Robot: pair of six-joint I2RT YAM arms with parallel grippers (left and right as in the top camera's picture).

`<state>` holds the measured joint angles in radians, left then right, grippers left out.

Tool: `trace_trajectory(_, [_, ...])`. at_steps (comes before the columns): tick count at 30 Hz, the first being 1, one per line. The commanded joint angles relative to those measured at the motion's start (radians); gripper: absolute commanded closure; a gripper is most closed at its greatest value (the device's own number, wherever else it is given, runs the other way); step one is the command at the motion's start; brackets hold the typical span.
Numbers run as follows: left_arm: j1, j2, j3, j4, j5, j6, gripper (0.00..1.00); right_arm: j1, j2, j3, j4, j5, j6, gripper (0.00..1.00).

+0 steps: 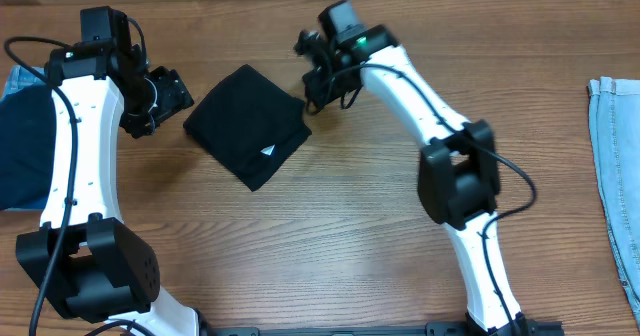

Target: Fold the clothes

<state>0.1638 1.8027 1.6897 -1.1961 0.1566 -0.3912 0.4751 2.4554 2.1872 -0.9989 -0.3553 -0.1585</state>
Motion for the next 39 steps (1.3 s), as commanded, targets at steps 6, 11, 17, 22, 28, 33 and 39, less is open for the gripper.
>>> trace_trajectory(6, [-0.002,0.001,0.013,-0.008,0.019,0.019,0.29,0.058,0.092,0.002,-0.065,-0.022,-0.003,0.8])
trace_trajectory(11, [0.0,0.001,0.013,-0.039,0.004,0.056,0.28,0.095,0.092,-0.001,-0.269,-0.14,-0.003,0.79])
trace_trajectory(17, [0.0,0.002,0.011,-0.105,-0.034,0.055,0.08,0.098,0.092,0.001,-0.358,-0.145,0.031,0.94])
trace_trajectory(22, [0.0,0.004,-0.082,-0.029,-0.031,0.065,0.04,0.024,-0.008,0.029,-0.42,0.046,0.144,0.88])
trace_trajectory(28, [-0.002,0.02,-0.323,0.258,0.19,0.153,0.05,-0.062,-0.127,0.1,-0.433,0.059,0.143,0.66])
trace_trajectory(33, [-0.003,0.073,-0.471,0.42,0.282,0.14,0.05,-0.063,-0.127,0.097,-0.382,0.097,-0.067,0.66])
trace_trajectory(39, [-0.03,0.174,-0.487,0.466,0.283,0.145,0.04,-0.048,-0.121,0.069,-0.271,-0.031,-0.077,0.61])
